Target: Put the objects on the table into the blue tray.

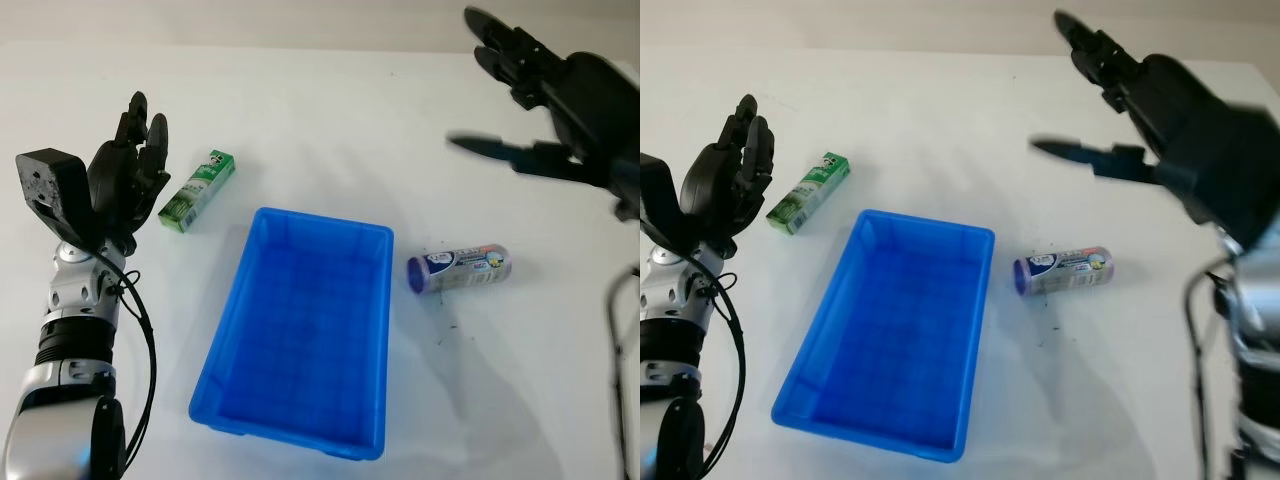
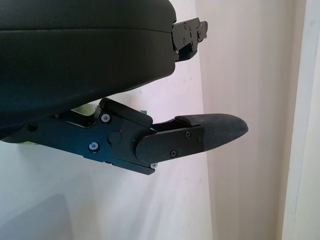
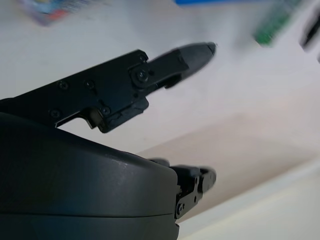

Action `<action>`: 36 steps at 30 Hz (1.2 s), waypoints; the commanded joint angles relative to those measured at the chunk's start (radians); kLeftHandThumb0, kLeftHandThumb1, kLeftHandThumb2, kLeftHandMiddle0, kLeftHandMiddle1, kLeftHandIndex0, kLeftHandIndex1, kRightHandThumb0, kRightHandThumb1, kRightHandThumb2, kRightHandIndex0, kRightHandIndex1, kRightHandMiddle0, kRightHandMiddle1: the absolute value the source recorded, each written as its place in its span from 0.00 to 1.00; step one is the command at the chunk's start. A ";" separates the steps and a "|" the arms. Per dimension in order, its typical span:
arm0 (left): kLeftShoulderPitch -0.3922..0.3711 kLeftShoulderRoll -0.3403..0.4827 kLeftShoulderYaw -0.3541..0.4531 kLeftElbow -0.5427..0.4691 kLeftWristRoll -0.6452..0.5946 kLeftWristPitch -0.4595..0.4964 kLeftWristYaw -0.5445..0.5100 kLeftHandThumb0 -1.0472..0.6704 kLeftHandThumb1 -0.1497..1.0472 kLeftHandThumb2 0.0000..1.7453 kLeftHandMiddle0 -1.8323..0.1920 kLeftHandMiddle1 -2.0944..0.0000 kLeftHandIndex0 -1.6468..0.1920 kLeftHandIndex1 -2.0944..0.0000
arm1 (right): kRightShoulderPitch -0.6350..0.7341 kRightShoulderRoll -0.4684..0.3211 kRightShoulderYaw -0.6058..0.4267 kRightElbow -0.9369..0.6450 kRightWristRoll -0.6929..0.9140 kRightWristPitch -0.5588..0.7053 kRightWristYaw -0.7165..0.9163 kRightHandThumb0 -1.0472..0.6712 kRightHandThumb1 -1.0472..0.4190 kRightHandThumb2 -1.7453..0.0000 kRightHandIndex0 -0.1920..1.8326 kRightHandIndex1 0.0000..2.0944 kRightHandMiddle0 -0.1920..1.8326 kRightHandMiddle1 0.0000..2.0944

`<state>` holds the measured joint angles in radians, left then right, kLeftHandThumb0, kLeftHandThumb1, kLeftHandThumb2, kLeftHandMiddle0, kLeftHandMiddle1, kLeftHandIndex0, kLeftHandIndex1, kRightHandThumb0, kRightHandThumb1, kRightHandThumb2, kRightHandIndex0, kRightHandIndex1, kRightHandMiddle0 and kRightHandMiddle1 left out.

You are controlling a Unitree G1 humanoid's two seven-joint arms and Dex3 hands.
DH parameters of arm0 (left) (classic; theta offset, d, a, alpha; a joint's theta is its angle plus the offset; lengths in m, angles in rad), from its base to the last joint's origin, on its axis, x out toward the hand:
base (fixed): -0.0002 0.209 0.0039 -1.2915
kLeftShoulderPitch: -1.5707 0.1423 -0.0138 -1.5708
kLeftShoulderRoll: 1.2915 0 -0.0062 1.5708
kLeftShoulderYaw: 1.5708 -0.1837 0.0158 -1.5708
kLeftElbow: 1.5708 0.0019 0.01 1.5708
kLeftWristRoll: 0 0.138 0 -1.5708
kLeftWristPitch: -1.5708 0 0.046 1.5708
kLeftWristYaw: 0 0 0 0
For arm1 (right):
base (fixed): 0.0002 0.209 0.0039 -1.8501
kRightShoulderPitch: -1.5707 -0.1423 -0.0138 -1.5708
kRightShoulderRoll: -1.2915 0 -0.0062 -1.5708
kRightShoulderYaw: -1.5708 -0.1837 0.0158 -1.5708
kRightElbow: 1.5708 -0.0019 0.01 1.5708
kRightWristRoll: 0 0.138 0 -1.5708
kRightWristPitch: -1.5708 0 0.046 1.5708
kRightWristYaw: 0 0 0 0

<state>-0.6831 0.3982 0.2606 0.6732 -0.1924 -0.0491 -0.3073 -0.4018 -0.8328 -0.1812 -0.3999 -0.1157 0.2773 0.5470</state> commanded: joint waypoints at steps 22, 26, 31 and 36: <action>-0.029 0.010 0.002 0.012 -0.006 -0.015 -0.005 0.17 1.00 0.33 1.00 0.97 0.99 0.97 | 0.171 -0.155 0.157 0.042 -0.251 -0.125 0.171 0.41 0.20 0.97 0.18 0.03 0.18 0.03; -0.025 0.013 0.005 0.011 -0.009 -0.016 -0.008 0.17 1.00 0.32 1.00 0.97 0.99 0.97 | 0.160 -0.137 0.209 0.156 -0.314 -0.272 0.082 0.37 0.21 0.97 0.21 0.04 0.21 0.04; -0.028 0.012 0.002 0.009 -0.006 -0.012 -0.006 0.17 1.00 0.32 1.00 0.97 0.99 0.97 | 0.146 -0.101 0.253 0.259 -0.345 -0.370 0.023 0.39 0.21 0.97 0.23 0.04 0.22 0.03; -0.033 0.012 -0.005 -0.001 0.000 -0.006 0.003 0.17 1.00 0.32 1.00 0.97 0.99 0.97 | 0.170 -0.062 0.258 0.318 -0.372 -0.481 -0.079 0.42 0.18 0.97 0.27 0.22 0.28 0.18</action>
<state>-0.7059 0.3987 0.2564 0.6886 -0.1948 -0.0564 -0.3048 -0.2448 -0.9077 0.0743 -0.0977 -0.4780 -0.1710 0.4997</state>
